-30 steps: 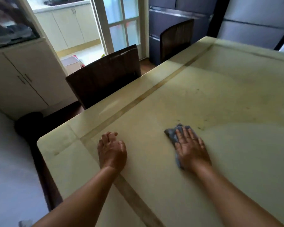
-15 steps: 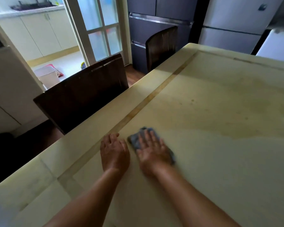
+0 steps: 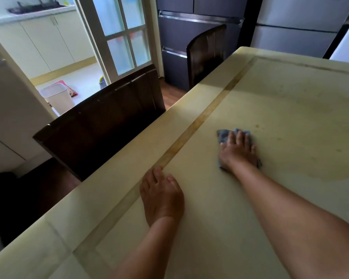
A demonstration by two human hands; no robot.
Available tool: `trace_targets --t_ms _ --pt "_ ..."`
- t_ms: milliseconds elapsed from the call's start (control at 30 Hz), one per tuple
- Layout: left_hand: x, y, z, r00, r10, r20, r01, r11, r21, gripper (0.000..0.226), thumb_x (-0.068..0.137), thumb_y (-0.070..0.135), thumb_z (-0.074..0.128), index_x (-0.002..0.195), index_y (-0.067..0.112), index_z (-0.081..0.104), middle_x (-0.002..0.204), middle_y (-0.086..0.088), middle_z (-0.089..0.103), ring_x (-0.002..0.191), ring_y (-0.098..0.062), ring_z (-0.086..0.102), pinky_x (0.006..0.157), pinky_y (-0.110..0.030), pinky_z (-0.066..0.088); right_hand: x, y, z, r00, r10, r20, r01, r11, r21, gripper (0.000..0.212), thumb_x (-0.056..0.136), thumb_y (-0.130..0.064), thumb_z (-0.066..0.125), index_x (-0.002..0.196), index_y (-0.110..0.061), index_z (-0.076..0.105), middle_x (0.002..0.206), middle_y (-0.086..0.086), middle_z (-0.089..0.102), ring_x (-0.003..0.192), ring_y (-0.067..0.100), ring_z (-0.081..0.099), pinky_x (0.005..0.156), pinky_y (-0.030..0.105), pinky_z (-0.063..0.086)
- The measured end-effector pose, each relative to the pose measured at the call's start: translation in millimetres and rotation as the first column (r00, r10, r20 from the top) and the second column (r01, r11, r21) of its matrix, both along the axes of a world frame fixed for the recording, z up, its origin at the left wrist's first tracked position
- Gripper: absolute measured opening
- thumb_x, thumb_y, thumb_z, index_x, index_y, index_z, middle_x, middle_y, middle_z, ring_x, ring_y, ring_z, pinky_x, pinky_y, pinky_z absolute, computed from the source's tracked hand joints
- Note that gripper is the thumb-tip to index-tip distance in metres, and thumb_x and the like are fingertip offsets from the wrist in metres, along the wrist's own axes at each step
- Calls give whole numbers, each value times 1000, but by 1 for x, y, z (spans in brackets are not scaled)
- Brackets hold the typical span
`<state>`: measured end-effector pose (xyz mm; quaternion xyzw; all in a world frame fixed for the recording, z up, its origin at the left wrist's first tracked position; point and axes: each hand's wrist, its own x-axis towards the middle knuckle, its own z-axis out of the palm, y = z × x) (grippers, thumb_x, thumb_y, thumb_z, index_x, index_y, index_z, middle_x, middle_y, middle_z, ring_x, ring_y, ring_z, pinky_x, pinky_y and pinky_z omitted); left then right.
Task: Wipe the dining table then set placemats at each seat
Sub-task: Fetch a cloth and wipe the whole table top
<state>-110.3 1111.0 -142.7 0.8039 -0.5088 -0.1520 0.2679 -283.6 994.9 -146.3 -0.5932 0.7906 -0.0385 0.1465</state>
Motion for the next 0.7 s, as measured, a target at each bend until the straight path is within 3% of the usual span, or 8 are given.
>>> trace_targets --t_ms 67,167,233,300,467,600,700 --pt "-1 0 0 1000 6 -10 -6 1000 13 45 92 27 33 135 15 37 139 -9 40 130 -26 33 114 -39 23 39 4 -1 967 254 3 -254 967 -12 58 99 -42 15 150 -24 -5 158 -1 -15 145 19 -17 115 41 -8" --pt "0 2 2 997 5 -71 -6 1000 -25 52 88 30 34 139 16 32 142 -10 39 131 -26 34 113 -39 25 98 22 -1 734 674 81 -669 739 -85 56 99 -45 17 150 -30 -1 158 -9 -13 144 12 -18 115 38 -7" --pt "2 2 0 996 5 -90 -10 999 -50 55 87 25 43 140 19 30 143 -10 38 130 -27 35 112 -39 27 117 23 0 605 789 106 -785 614 -89 56 98 -47 21 150 -32 5 159 -12 -8 145 11 -13 116 39 -4" --pt "2 2 -3 998 8 -58 -10 999 -39 56 87 22 41 142 22 28 145 -9 35 132 -26 32 114 -39 25 120 11 3 575 813 88 -811 581 -70 57 98 -46 25 150 -32 6 159 -11 -6 145 12 -11 116 38 -1" --pt "0 1 -5 1000 -1 8 2 999 -44 56 87 13 36 141 24 31 146 -6 35 135 -23 28 115 -36 19 106 -28 3 741 668 64 -664 744 -81 54 100 -40 18 150 -27 4 160 -7 -4 146 13 -7 117 39 4" --pt "1 -1 -6 999 1 40 0 999 -41 52 89 14 36 140 23 35 144 -7 38 133 -25 30 115 -37 19 56 -51 1 906 421 54 -417 907 -60 55 98 -40 15 150 -28 1 160 -7 -6 146 14 -6 116 41 -1" --pt "2 -1 -6 999 -1 54 4 999 -51 48 90 17 37 137 23 39 141 -7 42 131 -26 32 114 -38 20 0 -54 -3 965 263 24 -261 964 -58 56 98 -39 18 150 -27 3 160 -5 -4 146 15 -6 116 42 0"
